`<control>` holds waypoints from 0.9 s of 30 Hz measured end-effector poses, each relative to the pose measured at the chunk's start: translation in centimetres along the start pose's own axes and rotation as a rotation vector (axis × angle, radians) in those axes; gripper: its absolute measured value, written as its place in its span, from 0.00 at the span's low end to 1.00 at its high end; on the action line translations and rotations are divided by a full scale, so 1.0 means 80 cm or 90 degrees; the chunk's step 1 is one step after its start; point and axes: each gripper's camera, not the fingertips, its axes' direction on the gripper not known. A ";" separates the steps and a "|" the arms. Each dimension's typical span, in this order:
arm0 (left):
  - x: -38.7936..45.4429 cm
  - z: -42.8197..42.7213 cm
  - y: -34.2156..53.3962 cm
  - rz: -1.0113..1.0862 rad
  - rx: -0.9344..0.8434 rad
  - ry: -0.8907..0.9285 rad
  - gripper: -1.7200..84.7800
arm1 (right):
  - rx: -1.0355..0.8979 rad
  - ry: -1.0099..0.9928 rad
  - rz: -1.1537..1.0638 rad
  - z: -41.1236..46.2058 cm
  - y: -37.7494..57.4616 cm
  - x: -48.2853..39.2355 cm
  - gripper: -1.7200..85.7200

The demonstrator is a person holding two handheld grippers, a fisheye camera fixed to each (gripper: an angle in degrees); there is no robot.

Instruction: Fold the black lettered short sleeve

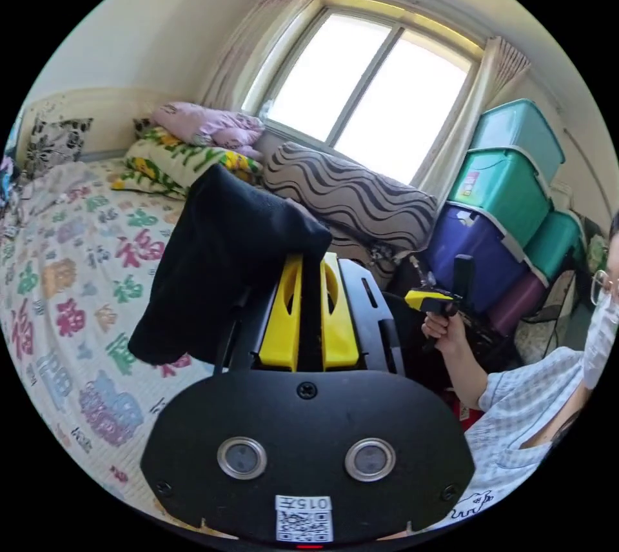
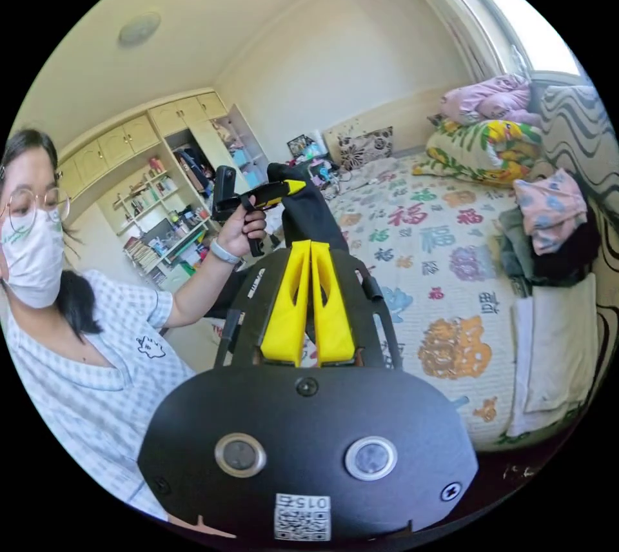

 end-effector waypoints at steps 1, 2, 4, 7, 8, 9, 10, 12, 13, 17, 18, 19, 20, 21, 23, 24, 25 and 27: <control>-0.006 -0.013 -0.001 0.002 -0.004 -0.032 0.07 | 0.001 -0.016 0.002 0.012 -0.008 -0.005 0.01; -0.010 -0.016 -0.001 -0.001 -0.012 -0.042 0.07 | 0.001 -0.025 0.008 0.019 -0.011 -0.006 0.01; -0.039 -0.016 -0.003 -0.018 -0.072 -0.066 0.09 | -0.008 -0.039 0.035 0.048 -0.021 0.003 0.01; -0.105 0.021 0.005 -0.081 -0.196 -0.098 0.11 | -0.076 0.112 0.107 0.108 -0.027 0.056 0.01; -0.122 0.029 0.010 -0.109 -0.221 -0.100 0.11 | -0.099 0.110 0.137 0.123 -0.025 0.074 0.01; -0.151 0.038 0.025 -0.169 -0.247 -0.123 0.11 | -0.131 0.062 0.190 0.147 -0.017 0.107 0.02; -0.169 0.036 0.040 -0.202 -0.235 -0.129 0.10 | -0.140 -0.013 0.213 0.162 -0.007 0.126 0.02; -0.188 0.024 0.067 -0.228 -0.197 -0.087 0.10 | -0.148 -0.056 0.194 0.178 0.014 0.134 0.02; -0.200 0.016 0.088 -0.248 -0.191 -0.066 0.10 | -0.184 -0.043 0.182 0.192 0.031 0.138 0.03; -0.239 -0.009 0.169 -0.376 -0.202 -0.045 0.12 | -0.341 -0.068 0.222 0.250 0.103 0.176 0.10; -0.250 -0.019 0.195 -0.434 -0.176 -0.019 0.12 | -0.389 -0.100 0.252 0.272 0.128 0.193 0.11; -0.258 -0.028 0.217 -0.488 -0.144 0.007 0.12 | -0.434 -0.118 0.277 0.293 0.149 0.208 0.13; -0.261 -0.032 0.226 -0.509 -0.127 0.014 0.13 | -0.453 -0.118 0.289 0.302 0.158 0.215 0.14; -0.264 -0.041 0.237 -0.544 -0.097 0.004 0.14 | -0.473 -0.099 0.312 0.316 0.173 0.227 0.15; -0.262 -0.057 0.241 -0.572 -0.063 -0.056 0.17 | -0.455 -0.083 0.331 0.323 0.186 0.239 0.15; -0.255 -0.070 0.234 -0.565 -0.050 -0.127 0.20 | -0.438 -0.097 0.349 0.322 0.194 0.246 0.15; -0.248 -0.085 0.222 -0.533 -0.050 -0.188 0.20 | -0.422 -0.116 0.367 0.318 0.203 0.251 0.15; -0.241 -0.107 0.202 -0.482 -0.050 -0.224 0.20 | -0.404 -0.127 0.375 0.309 0.218 0.256 0.14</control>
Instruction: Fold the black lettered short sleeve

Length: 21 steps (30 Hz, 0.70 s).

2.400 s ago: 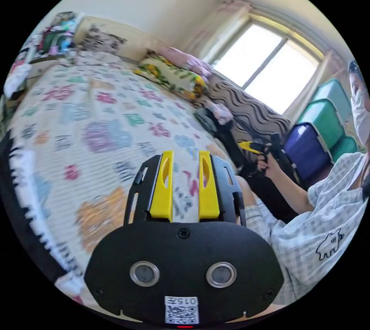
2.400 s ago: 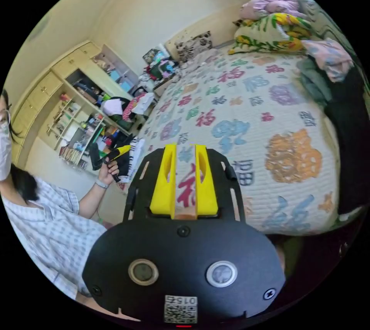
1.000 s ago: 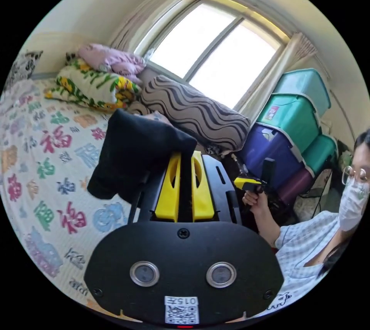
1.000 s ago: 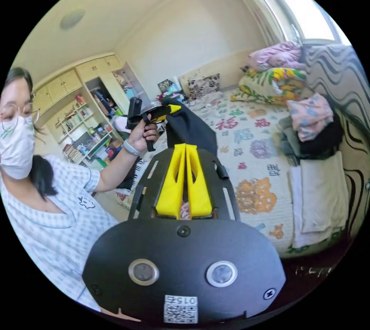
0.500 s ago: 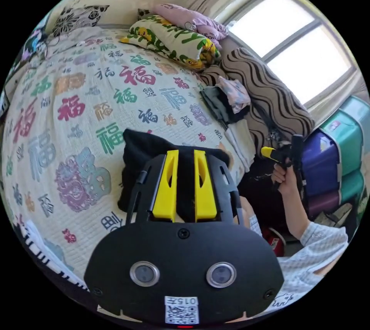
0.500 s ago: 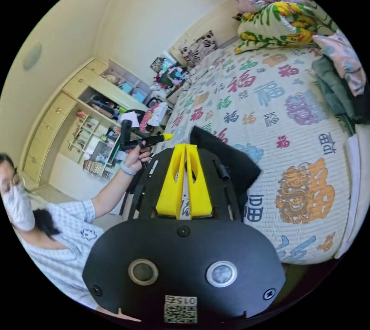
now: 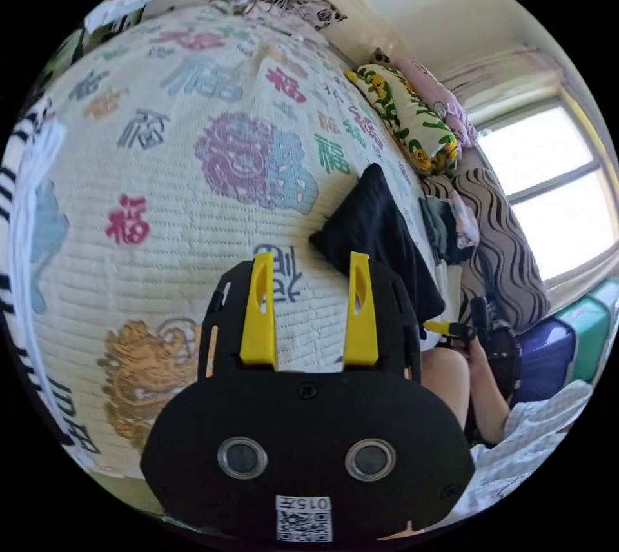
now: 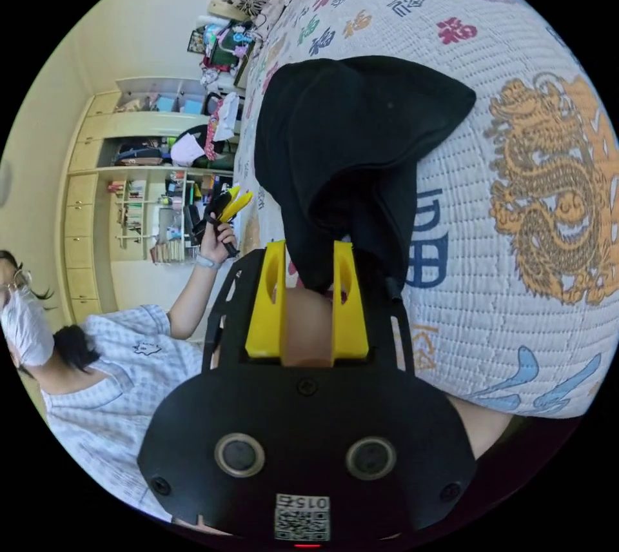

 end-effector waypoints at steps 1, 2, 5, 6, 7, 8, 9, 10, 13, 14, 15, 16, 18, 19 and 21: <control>0.004 -0.012 -0.009 0.020 0.002 0.017 0.20 | 0.001 -0.002 0.000 0.002 0.007 0.008 0.13; 0.005 -0.016 -0.013 0.026 -0.001 0.033 0.20 | 0.001 -0.005 0.001 0.005 0.009 0.013 0.12; 0.011 -0.019 -0.036 0.031 -0.039 0.068 0.20 | -0.012 -0.070 0.011 0.031 0.009 0.039 0.12; 0.018 -0.015 -0.043 0.036 -0.051 0.048 0.21 | -0.021 -0.104 0.008 0.047 0.003 0.046 0.11; 0.028 -0.007 -0.048 0.043 -0.069 0.039 0.21 | -0.027 -0.110 0.002 0.063 -0.004 0.051 0.10; 0.032 -0.003 -0.051 0.042 -0.082 0.040 0.21 | -0.029 -0.101 0.001 0.071 -0.009 0.053 0.09; 0.041 -0.004 -0.056 0.025 -0.095 0.003 0.18 | -0.031 -0.076 0.012 0.084 -0.017 0.057 0.05; 0.052 -0.013 -0.060 0.029 -0.107 -0.045 0.13 | -0.041 -0.064 0.013 0.093 -0.024 0.057 0.03; 0.076 -0.047 -0.069 0.098 -0.153 0.105 0.03 | -0.052 0.011 -0.049 0.099 -0.021 0.028 0.02; 0.078 -0.056 -0.070 0.094 -0.158 0.130 0.02 | -0.045 0.012 -0.063 0.096 -0.017 0.021 0.02; 0.085 -0.076 -0.071 0.096 -0.156 0.150 0.02 | -0.015 -0.010 -0.083 0.086 -0.009 0.010 0.01; 0.092 -0.100 -0.071 0.091 -0.140 0.172 0.02 | 0.033 -0.065 -0.100 0.068 0.001 -0.001 0.01; 0.108 -0.142 -0.070 0.092 -0.102 0.247 0.01 | 0.127 -0.159 -0.138 0.033 0.019 -0.021 0.01; 0.122 -0.175 -0.068 0.100 -0.069 0.281 0.01 | 0.185 -0.186 -0.175 0.008 0.032 -0.041 0.01; 0.149 -0.226 -0.066 0.131 -0.029 0.319 0.01 | 0.232 -0.146 -0.234 -0.022 0.051 -0.083 0.02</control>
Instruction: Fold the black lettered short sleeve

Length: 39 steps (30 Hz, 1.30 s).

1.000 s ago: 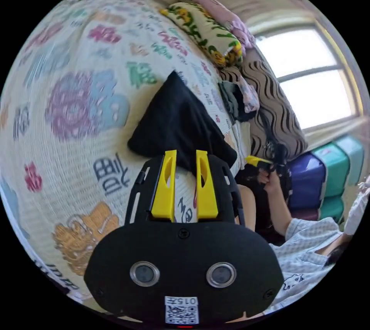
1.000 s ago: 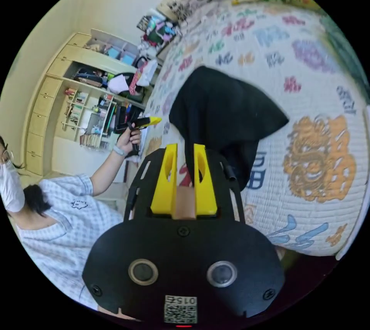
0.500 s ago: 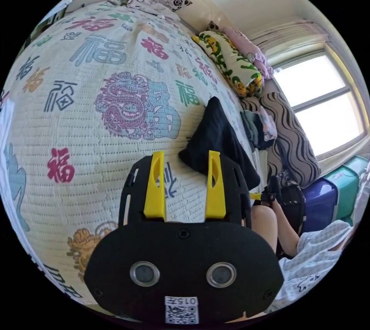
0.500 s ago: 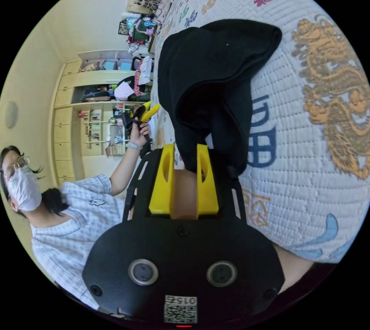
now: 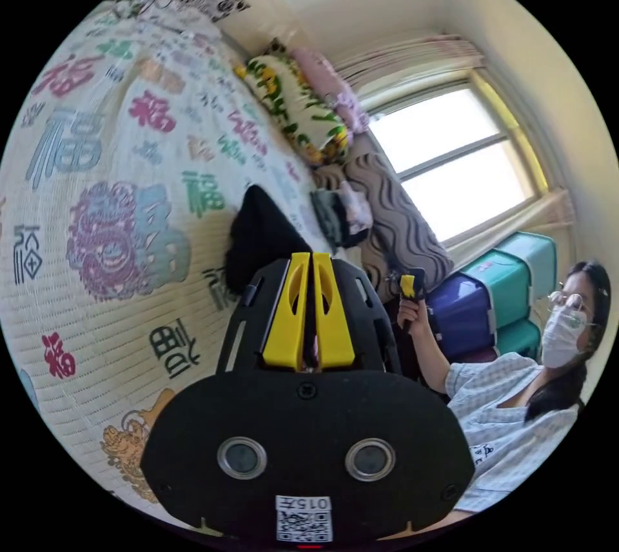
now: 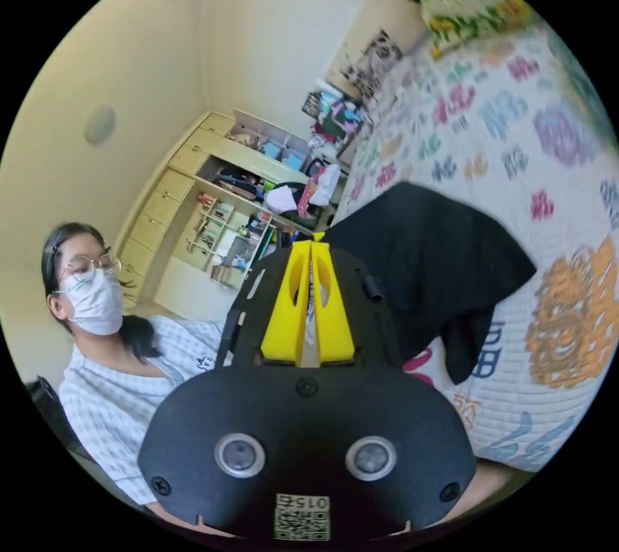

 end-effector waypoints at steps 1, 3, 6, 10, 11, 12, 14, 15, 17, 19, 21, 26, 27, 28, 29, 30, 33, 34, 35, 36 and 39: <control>0.034 -0.020 -0.003 0.030 0.017 0.023 0.01 | -0.006 0.058 -0.047 -0.004 -0.002 -0.033 0.02; 0.087 -0.048 -0.006 0.073 0.040 0.059 0.01 | -0.024 0.111 -0.083 0.003 0.008 -0.071 0.03; 0.180 -0.091 -0.004 0.144 0.081 0.110 0.01 | -0.105 0.155 -0.129 0.066 0.055 -0.118 0.10; 0.300 -0.133 0.017 0.194 0.123 0.140 0.01 | -0.189 0.297 -0.236 0.226 0.142 -0.179 0.19; 0.316 -0.140 0.022 0.203 0.132 0.130 0.01 | -0.186 0.303 -0.251 0.247 0.152 -0.185 0.19; 0.348 -0.153 0.033 0.222 0.150 0.102 0.01 | -0.189 0.321 -0.271 0.287 0.166 -0.195 0.21; 0.390 -0.172 0.051 0.242 0.171 0.061 0.01 | -0.181 0.351 -0.268 0.333 0.180 -0.205 0.24; 0.412 -0.185 0.062 0.252 0.176 0.047 0.01 | -0.172 0.362 -0.267 0.355 0.189 -0.211 0.25; 0.440 -0.206 0.078 0.266 0.178 0.050 0.01 | -0.153 0.383 -0.277 0.377 0.204 -0.221 0.26; 0.467 -0.234 0.097 0.273 0.178 0.088 0.01 | -0.121 0.449 -0.292 0.394 0.219 -0.228 0.25; 0.483 -0.253 0.110 0.276 0.185 0.115 0.01 | -0.100 0.473 -0.298 0.401 0.227 -0.231 0.25; 0.516 -0.304 0.134 0.286 0.235 0.139 0.01 | -0.116 0.407 -0.337 0.432 0.243 -0.248 0.19; 0.522 -0.320 0.136 0.294 0.245 0.136 0.01 | -0.129 0.427 -0.364 0.441 0.249 -0.253 0.09; 0.526 -0.339 0.138 0.301 0.259 0.130 0.01 | -0.131 0.451 -0.374 0.444 0.252 -0.257 0.03; 0.528 -0.350 0.139 0.304 0.269 0.127 0.01 | -0.135 0.449 -0.388 0.444 0.254 -0.259 0.03; 0.529 -0.373 0.141 0.311 0.292 0.117 0.01 | -0.144 0.418 -0.406 0.438 0.255 -0.263 0.02; 0.525 -0.431 0.140 0.304 0.355 0.104 0.01 | -0.165 0.274 -0.394 0.412 0.236 -0.265 0.01; 0.524 -0.451 0.136 0.304 0.373 0.104 0.01 | -0.158 0.209 -0.385 0.396 0.222 -0.265 0.01; 0.524 -0.461 0.132 0.306 0.380 0.102 0.01 | -0.149 0.179 -0.380 0.387 0.214 -0.265 0.01; 0.524 -0.477 0.123 0.306 0.395 0.092 0.01 | -0.127 0.131 -0.376 0.368 0.196 -0.265 0.02; 0.524 -0.493 0.082 0.298 0.387 0.044 0.01 | -0.083 0.074 -0.391 0.318 0.149 -0.266 0.02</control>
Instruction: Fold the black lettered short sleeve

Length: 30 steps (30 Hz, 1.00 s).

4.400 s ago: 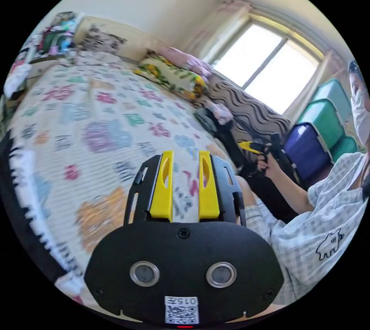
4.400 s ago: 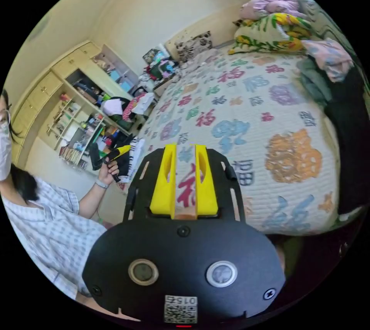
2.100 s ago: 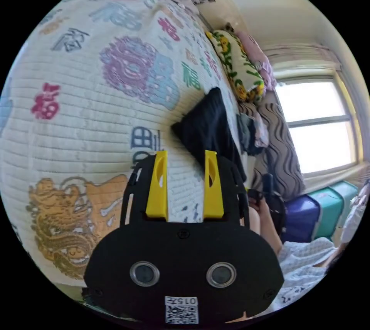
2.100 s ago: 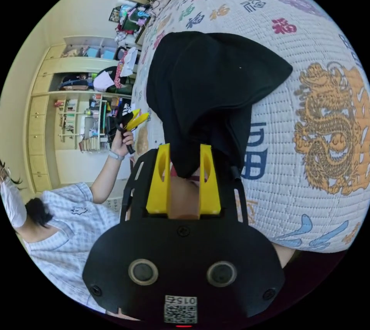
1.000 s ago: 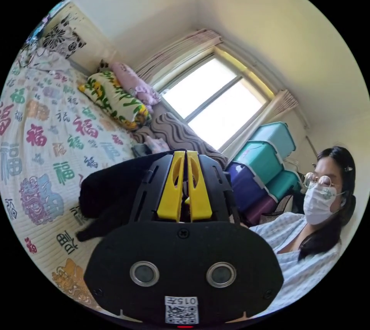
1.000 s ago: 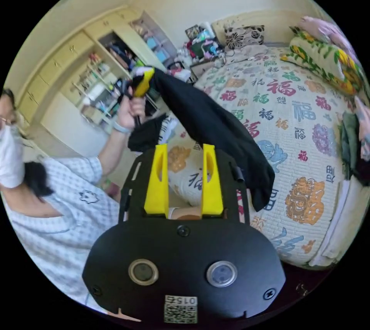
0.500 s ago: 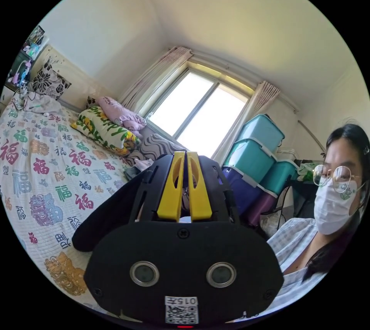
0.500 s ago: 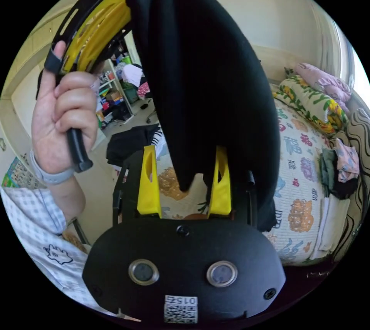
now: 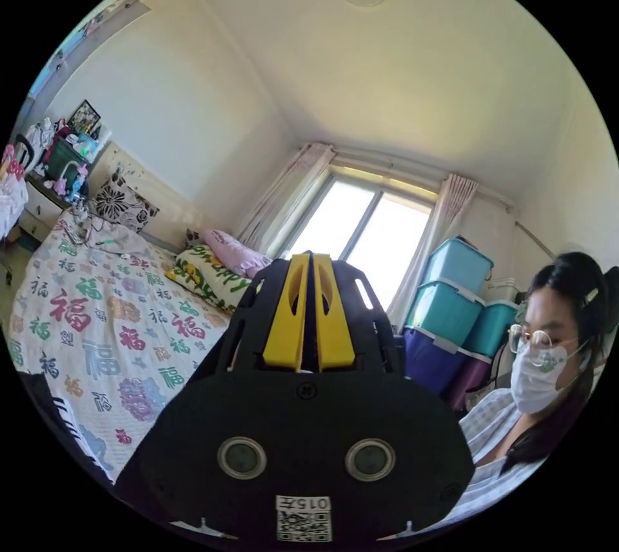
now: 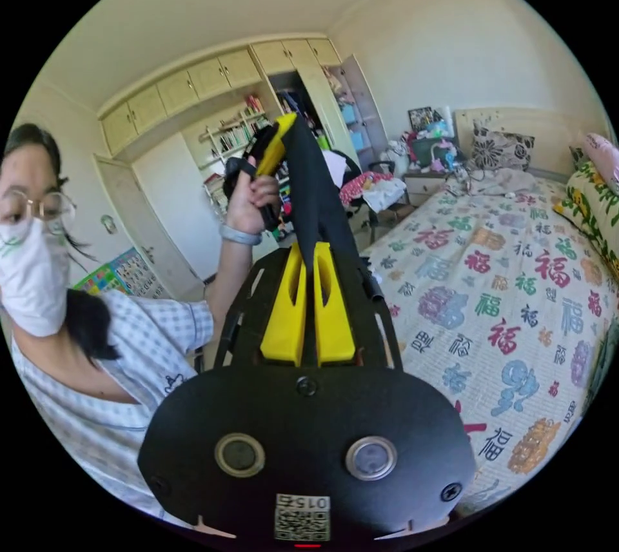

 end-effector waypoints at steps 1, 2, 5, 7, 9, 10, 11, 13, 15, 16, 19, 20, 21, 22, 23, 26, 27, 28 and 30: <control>-0.007 0.019 -0.013 0.013 -0.036 -0.008 0.01 | 0.004 0.007 0.001 -0.018 -0.009 0.018 0.02; -0.012 0.031 -0.018 0.017 -0.054 -0.009 0.01 | 0.004 0.020 0.006 -0.026 -0.012 0.029 0.02; -0.040 0.104 -0.028 0.024 -0.121 0.007 0.02 | -0.002 0.056 0.049 -0.063 -0.008 0.103 0.02; -0.076 0.187 -0.018 0.018 -0.202 0.038 0.03 | -0.001 0.091 0.119 -0.099 0.017 0.181 0.02; -0.105 0.256 0.006 0.050 -0.285 0.040 0.04 | -0.001 0.145 0.202 -0.130 0.050 0.255 0.02; -0.126 0.299 0.030 0.050 -0.351 0.032 0.07 | -0.005 0.166 0.279 -0.152 0.082 0.314 0.02; -0.139 0.316 0.043 0.037 -0.380 0.034 0.08 | -0.008 0.172 0.325 -0.163 0.101 0.345 0.02; -0.190 0.343 0.094 -0.039 -0.397 0.107 0.09 | -0.035 0.205 0.521 -0.204 0.199 0.468 0.02; -0.232 0.334 0.130 -0.098 -0.377 0.153 0.09 | -0.071 0.227 0.635 -0.228 0.271 0.532 0.02; -0.265 0.320 0.152 -0.147 -0.385 0.149 0.10 | -0.068 0.227 0.658 -0.244 0.303 0.551 0.02; -0.348 0.257 0.211 -0.282 -0.422 0.080 0.11 | -0.039 0.211 0.613 -0.271 0.330 0.568 0.02; -0.362 0.240 0.222 -0.312 -0.423 0.062 0.11 | -0.042 0.201 0.600 -0.271 0.329 0.572 0.03; -0.387 0.204 0.245 -0.366 -0.414 0.028 0.11 | -0.059 0.180 0.564 -0.264 0.319 0.579 0.03; -0.405 0.164 0.263 -0.408 -0.392 -0.011 0.11 | -0.093 0.160 0.513 -0.247 0.302 0.584 0.04; -0.411 0.145 0.270 -0.426 -0.378 -0.036 0.11 | -0.117 0.148 0.483 -0.234 0.291 0.586 0.05; -0.426 0.061 0.296 -0.479 -0.323 -0.157 0.11 | -0.258 0.080 0.316 -0.147 0.232 0.586 0.10; -0.428 0.038 0.303 -0.491 -0.317 -0.191 0.11 | -0.311 0.061 0.254 -0.107 0.215 0.584 0.11; -0.431 0.021 0.310 -0.502 -0.315 -0.210 0.11 | -0.371 0.056 0.199 -0.064 0.202 0.582 0.12; -0.440 0.005 0.319 -0.522 -0.311 -0.215 0.12 | -0.451 0.052 0.139 -0.005 0.191 0.582 0.14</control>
